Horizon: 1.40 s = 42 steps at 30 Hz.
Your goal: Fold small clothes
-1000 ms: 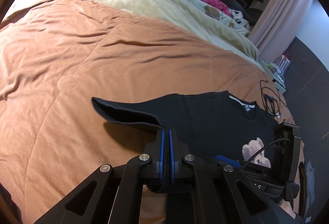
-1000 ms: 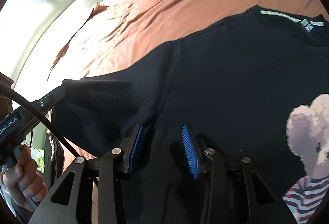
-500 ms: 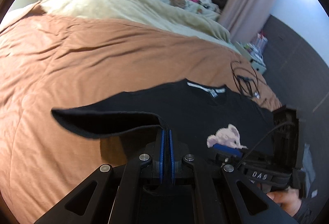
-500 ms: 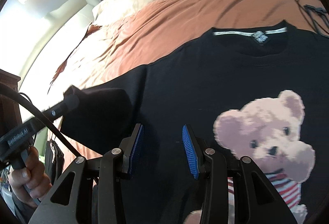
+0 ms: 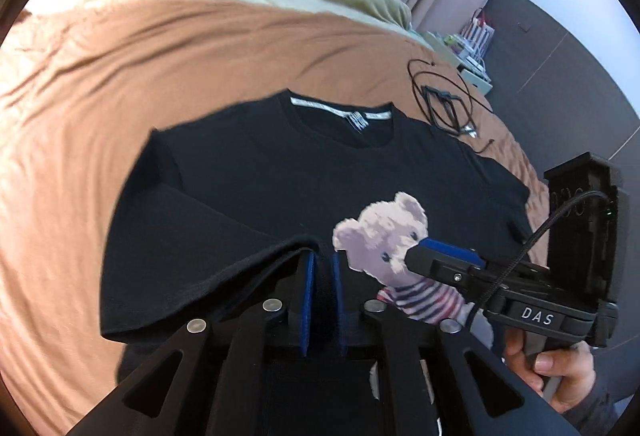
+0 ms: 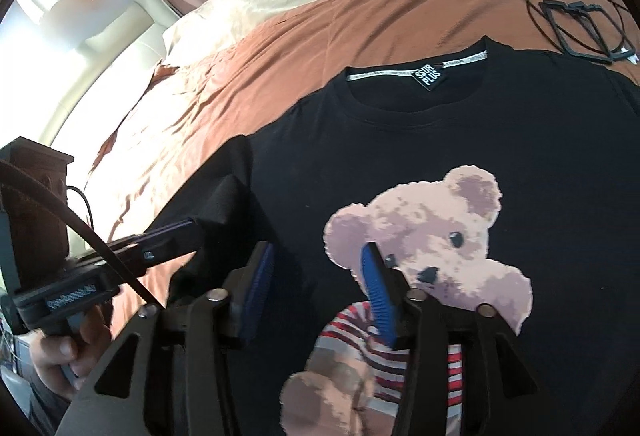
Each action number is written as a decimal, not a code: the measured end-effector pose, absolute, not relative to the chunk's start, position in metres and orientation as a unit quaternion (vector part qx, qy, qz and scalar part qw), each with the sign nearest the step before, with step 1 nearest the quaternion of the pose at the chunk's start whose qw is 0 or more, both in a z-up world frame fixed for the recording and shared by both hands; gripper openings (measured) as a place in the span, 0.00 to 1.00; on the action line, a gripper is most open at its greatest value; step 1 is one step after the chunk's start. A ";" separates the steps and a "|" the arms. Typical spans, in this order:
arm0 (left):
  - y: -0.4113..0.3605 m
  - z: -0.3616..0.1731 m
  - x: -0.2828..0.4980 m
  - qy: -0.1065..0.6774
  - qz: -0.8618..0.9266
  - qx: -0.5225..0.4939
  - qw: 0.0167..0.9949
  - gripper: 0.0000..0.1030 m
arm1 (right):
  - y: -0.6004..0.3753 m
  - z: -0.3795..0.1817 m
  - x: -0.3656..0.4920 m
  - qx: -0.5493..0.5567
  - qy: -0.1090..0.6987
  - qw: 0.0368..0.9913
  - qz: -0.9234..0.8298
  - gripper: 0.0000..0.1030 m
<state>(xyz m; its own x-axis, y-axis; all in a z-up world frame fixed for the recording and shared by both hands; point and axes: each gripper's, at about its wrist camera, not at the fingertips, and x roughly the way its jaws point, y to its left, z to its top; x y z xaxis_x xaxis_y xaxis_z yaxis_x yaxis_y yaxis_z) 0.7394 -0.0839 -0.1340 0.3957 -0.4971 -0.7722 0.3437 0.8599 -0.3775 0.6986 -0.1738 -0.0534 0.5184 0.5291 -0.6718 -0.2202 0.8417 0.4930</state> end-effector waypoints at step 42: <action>0.070 -0.187 0.716 0.538 -0.134 -0.115 0.824 0.37 | 0.025 -0.058 0.699 -0.072 0.425 0.858 0.279 0.21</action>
<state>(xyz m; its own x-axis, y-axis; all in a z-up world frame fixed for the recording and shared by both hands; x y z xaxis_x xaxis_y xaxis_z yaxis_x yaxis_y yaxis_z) 0.7158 0.0701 -0.1867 0.3847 -0.3450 -0.8561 0.0977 0.9375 -0.3339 0.6986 0.0245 -0.0577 0.4832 0.4178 -0.7694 -0.5407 0.8336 0.1131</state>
